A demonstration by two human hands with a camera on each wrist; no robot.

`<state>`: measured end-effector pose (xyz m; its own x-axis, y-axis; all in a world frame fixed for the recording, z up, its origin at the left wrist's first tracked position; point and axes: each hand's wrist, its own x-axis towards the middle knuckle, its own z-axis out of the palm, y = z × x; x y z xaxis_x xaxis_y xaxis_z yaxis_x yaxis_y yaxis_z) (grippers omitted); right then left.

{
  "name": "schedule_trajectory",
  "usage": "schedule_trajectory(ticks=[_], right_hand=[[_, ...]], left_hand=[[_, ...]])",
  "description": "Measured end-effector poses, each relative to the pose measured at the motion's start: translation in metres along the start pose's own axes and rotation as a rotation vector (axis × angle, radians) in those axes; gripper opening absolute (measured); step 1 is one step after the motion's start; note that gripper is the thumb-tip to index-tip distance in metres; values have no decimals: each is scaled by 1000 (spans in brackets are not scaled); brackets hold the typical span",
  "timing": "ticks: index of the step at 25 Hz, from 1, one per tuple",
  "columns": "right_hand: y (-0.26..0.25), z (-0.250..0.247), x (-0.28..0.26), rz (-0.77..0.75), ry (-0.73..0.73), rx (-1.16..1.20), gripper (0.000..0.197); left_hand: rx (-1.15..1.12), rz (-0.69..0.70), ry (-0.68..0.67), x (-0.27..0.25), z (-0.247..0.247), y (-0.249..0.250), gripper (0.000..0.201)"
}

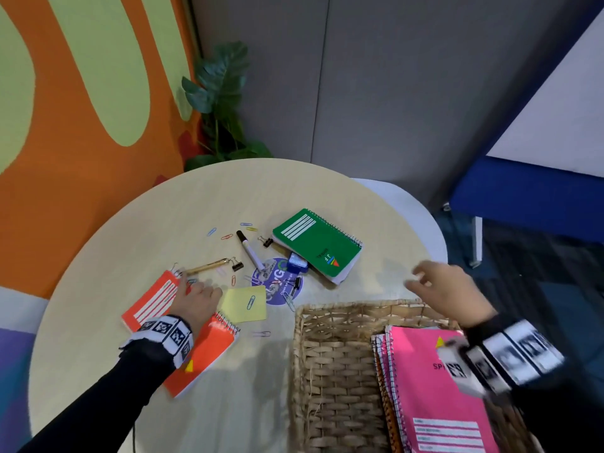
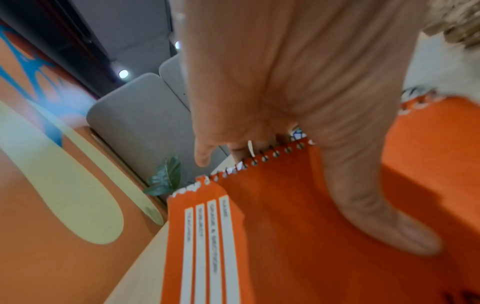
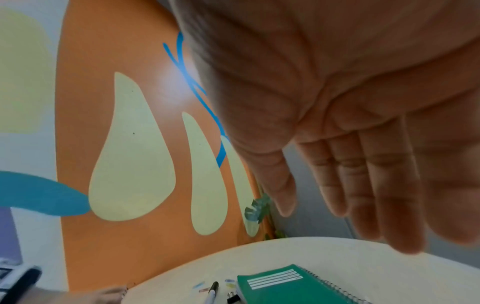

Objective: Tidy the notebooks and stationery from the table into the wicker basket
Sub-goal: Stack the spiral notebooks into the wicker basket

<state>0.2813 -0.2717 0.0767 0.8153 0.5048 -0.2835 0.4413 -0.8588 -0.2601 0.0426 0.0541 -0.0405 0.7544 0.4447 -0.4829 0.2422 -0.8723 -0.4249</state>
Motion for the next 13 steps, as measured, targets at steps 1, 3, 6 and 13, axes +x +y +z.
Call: schedule_trajectory(ticks=[1,3,6,13], right_hand=[[-17,0,26,-49,-1,19,34],[-43,11,82,-88,-65,-22,39],[-76,28,158,-33,-175,-86,50],[-19,156,300,74,-450,-429,108]], left_hand=[[4,24,36,-1,-1,-3,70],[15,44,34,-10,-8,-12,44],[-8,54,74,-32,-24,-35,32],[-641,-96,213,-91,-18,-86,50]])
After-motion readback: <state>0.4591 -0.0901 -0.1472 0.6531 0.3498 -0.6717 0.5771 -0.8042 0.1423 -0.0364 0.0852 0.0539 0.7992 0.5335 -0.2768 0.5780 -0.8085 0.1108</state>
